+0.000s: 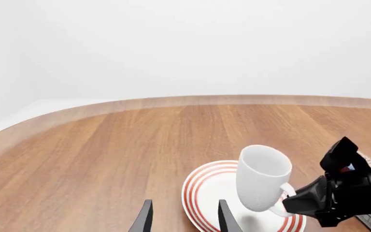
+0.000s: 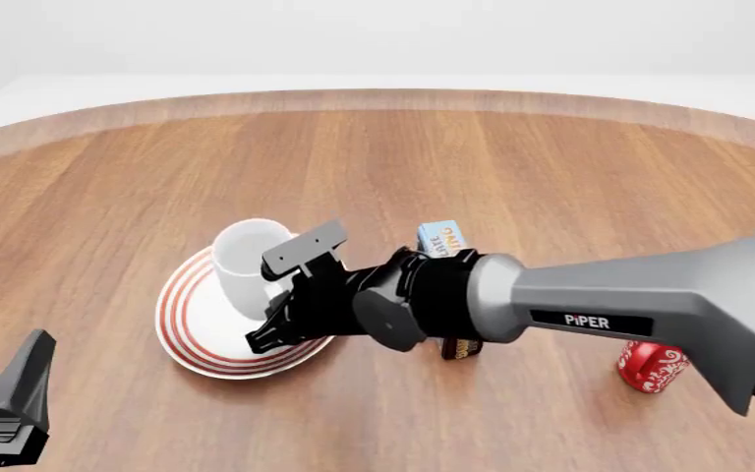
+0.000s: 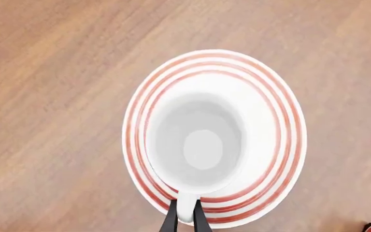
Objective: Pick up the white mug and put it on the plate, and put the chocolate pudding to the right of the plate.
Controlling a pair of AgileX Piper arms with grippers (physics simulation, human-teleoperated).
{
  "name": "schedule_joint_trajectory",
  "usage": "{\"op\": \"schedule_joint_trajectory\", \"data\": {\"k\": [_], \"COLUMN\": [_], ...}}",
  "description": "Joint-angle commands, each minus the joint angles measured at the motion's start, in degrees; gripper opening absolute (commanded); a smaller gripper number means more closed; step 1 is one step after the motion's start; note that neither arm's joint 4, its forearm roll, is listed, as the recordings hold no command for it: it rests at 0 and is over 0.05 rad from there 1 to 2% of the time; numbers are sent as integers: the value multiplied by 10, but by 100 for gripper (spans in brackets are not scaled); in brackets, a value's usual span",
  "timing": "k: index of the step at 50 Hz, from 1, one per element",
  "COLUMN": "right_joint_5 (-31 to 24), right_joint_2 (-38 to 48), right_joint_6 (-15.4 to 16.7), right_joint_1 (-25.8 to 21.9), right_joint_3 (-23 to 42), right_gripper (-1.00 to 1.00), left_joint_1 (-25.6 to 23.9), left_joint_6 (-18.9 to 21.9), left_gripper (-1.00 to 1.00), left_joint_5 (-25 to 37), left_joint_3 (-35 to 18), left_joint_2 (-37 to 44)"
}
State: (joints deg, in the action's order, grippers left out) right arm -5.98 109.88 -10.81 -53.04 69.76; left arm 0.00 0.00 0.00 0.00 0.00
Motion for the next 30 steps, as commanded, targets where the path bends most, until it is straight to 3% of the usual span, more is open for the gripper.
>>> {"op": "schedule_joint_trajectory", "data": {"k": [1,30], "right_joint_5": [0,-2], "right_joint_2": [5,20], "right_joint_6": [-6,-11], "right_joint_1": [1,0], "right_joint_3": [4,8], "right_gripper": [-100,-100], "left_joint_1": [0,0], "left_joint_6": [0,0], "left_gripper": [100,100], "left_joint_5": [0,0], "left_joint_3": [0,0], "left_joint_2": [0,0]}}
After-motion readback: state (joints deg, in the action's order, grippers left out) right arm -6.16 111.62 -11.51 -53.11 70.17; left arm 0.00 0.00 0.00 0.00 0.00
